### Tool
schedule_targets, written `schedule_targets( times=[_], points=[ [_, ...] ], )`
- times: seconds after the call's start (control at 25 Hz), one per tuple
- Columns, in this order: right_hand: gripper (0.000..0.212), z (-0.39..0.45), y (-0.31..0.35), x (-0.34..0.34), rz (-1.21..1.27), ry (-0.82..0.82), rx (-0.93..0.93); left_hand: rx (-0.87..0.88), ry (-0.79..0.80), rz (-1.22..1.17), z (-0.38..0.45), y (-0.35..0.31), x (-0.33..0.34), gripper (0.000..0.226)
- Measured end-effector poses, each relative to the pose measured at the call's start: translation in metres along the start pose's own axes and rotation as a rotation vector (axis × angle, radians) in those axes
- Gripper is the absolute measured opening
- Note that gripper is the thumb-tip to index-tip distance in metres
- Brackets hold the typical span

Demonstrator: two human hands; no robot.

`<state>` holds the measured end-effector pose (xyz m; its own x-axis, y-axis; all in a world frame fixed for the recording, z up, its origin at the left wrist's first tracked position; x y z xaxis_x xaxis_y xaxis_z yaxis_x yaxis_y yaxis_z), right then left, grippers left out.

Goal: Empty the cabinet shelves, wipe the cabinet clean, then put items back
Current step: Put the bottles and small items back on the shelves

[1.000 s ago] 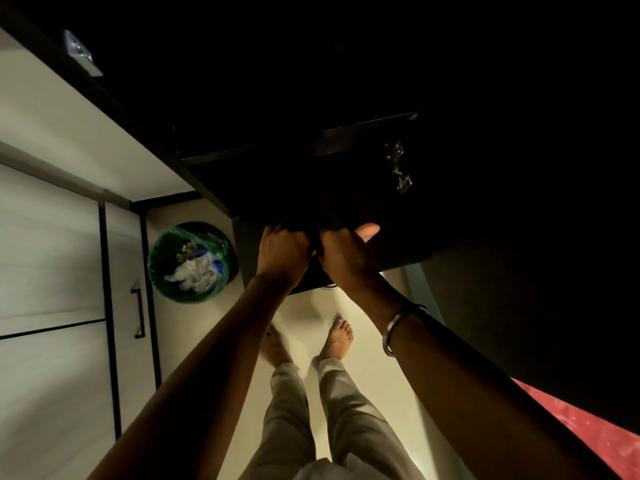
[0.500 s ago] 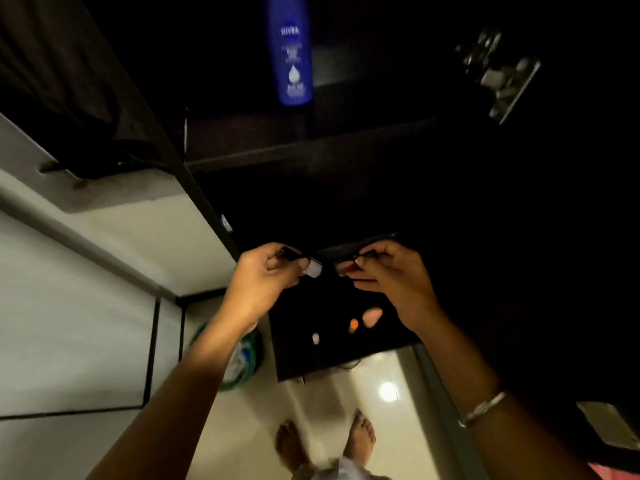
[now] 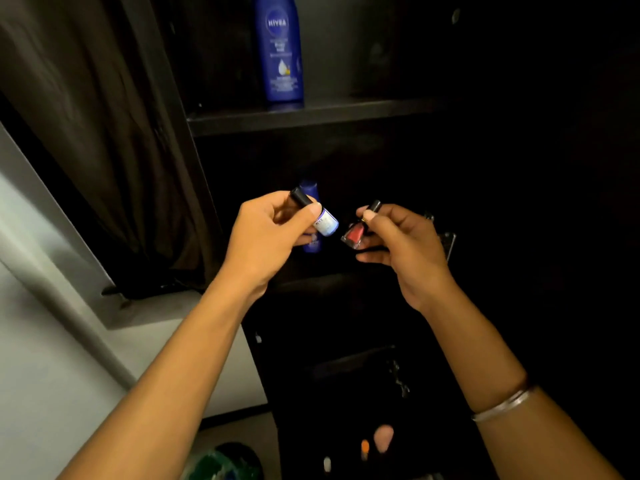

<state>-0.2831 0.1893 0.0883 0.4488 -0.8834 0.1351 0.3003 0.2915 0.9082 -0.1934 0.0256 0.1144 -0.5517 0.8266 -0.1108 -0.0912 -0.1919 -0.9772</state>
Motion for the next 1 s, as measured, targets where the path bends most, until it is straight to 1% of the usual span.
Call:
schedule_targets(
  times=[0.16, 0.2, 0.24, 0.36, 0.4, 0.48, 0.56, 0.64, 0.68, 0.72, 0.76, 0.88, 1.0],
  points=[
    [0.027, 0.033, 0.04, 0.008, -0.039, -0.039, -0.095, 0.132, -0.066, 0.081, 0.021, -0.051, -0.001, 0.012],
    [0.027, 0.038, 0.045, 0.009, -0.044, -0.052, -0.092, 0.147, -0.079, 0.095, 0.024, -0.058, 0.001, 0.013],
    [0.027, 0.046, 0.055, 0.009, -0.03, -0.063, -0.112, 0.182, -0.092, 0.101, 0.028, -0.072, 0.003, 0.011],
    [0.022, 0.077, 0.098, 0.01, 0.048, -0.065, -0.254, 0.303, -0.092, 0.085, 0.044, -0.126, 0.008, 0.001],
    [0.021, 0.088, 0.112, 0.011, 0.04, -0.079, -0.299, 0.34, -0.127, 0.115, 0.054, -0.143, 0.008, 0.006],
    [0.017, 0.115, 0.131, 0.014, -0.042, -0.093, -0.367, 0.407, -0.244, 0.266, 0.076, -0.171, 0.009, 0.018],
    [0.014, 0.145, 0.136, 0.019, -0.23, -0.086, -0.384, 0.4, -0.361, 0.516, 0.099, -0.183, 0.016, 0.022],
    [0.023, 0.177, 0.129, 0.023, -0.543, -0.08, -0.392, 0.3, -0.443, 0.79, 0.12, -0.184, 0.024, 0.026],
    [0.027, 0.19, 0.125, 0.025, -0.698, -0.073, -0.387, 0.243, -0.465, 0.885, 0.128, -0.182, 0.027, 0.027],
    [0.029, 0.2, 0.12, 0.027, -0.8, -0.067, -0.378, 0.203, -0.471, 0.947, 0.133, -0.18, 0.03, 0.025],
    [0.031, 0.207, 0.115, 0.029, -0.839, -0.055, -0.367, 0.181, -0.471, 0.983, 0.137, -0.177, 0.032, 0.022],
    [0.04, 0.219, 0.108, 0.031, -0.845, -0.021, -0.379, 0.182, -0.459, 1.021, 0.146, -0.169, 0.037, 0.015],
    [0.043, 0.222, 0.106, 0.031, -0.823, 0.012, -0.371, 0.181, -0.472, 0.97, 0.15, -0.16, 0.038, 0.015]
  ],
)
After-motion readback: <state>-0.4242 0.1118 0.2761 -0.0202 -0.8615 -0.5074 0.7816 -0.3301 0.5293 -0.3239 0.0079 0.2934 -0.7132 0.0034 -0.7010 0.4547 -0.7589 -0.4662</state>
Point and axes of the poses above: each hand's wrist, its own z-axis towards the middle knuckle, its own x-axis out of the palm, y = z × x, the point moved 4 cm from there along z, towards the middle knuckle, and after that the axes turned 12 degrees about -x, right-handed, at the moved point
